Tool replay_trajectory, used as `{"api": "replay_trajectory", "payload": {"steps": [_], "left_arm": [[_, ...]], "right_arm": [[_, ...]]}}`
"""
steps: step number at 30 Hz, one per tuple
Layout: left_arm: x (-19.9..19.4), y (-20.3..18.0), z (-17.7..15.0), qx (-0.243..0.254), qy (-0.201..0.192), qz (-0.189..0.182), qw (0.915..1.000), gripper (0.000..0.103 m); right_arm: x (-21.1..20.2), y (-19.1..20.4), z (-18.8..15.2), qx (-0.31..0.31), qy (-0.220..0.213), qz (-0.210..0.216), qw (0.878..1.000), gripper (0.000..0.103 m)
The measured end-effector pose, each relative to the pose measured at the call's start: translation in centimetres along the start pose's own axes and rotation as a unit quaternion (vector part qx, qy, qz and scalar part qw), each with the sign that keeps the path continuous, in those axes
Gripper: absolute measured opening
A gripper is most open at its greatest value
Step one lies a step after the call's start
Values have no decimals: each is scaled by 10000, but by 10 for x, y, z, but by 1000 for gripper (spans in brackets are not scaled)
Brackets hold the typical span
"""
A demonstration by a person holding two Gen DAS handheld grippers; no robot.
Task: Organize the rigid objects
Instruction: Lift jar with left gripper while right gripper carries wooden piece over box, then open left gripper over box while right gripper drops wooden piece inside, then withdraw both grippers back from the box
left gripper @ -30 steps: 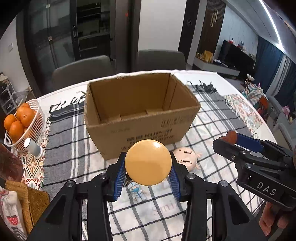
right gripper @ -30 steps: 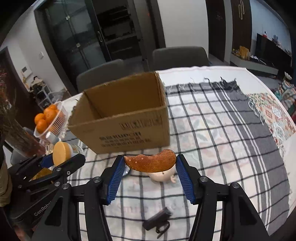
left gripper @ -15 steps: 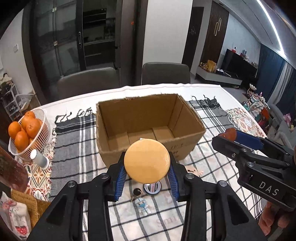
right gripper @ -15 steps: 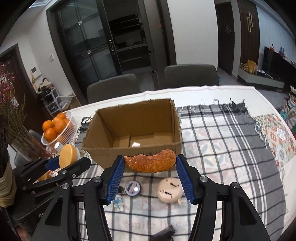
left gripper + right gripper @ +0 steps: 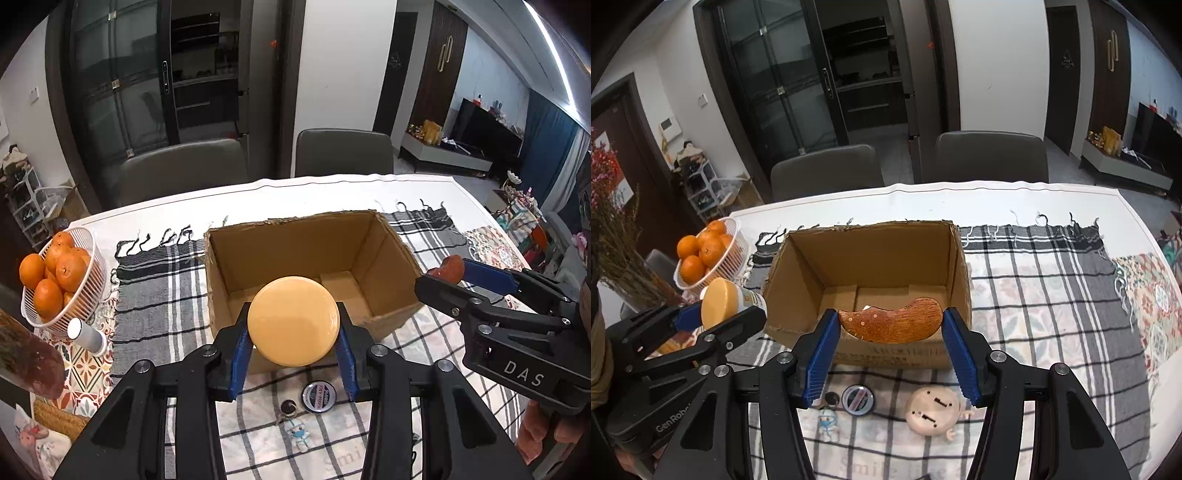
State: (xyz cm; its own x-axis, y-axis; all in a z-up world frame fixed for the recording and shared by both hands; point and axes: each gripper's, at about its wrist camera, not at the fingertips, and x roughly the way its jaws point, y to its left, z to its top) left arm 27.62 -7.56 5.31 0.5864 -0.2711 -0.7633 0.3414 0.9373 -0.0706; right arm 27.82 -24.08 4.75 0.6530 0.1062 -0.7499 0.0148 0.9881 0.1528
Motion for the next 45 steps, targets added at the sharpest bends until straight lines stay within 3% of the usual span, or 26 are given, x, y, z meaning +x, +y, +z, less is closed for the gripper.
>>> {"api": "replay_trajectory", "payload": {"steps": [15, 29, 34, 45], "left_arm": [[45, 16, 24, -149, 534, 217, 9982, 40], [88, 23, 20, -171, 1133, 389, 9926, 40], [87, 23, 18, -157, 1089, 483, 9928, 50], [57, 18, 9, -137, 736, 401, 9964, 52]], "right_arm": [[51, -2, 32, -183, 634, 47, 9978, 58], [94, -10, 29, -99, 1220, 19, 9925, 58], [102, -12, 26, -32, 1406, 29, 9901, 59], [77, -4, 21, -91, 1134, 22, 9935, 60]]}}
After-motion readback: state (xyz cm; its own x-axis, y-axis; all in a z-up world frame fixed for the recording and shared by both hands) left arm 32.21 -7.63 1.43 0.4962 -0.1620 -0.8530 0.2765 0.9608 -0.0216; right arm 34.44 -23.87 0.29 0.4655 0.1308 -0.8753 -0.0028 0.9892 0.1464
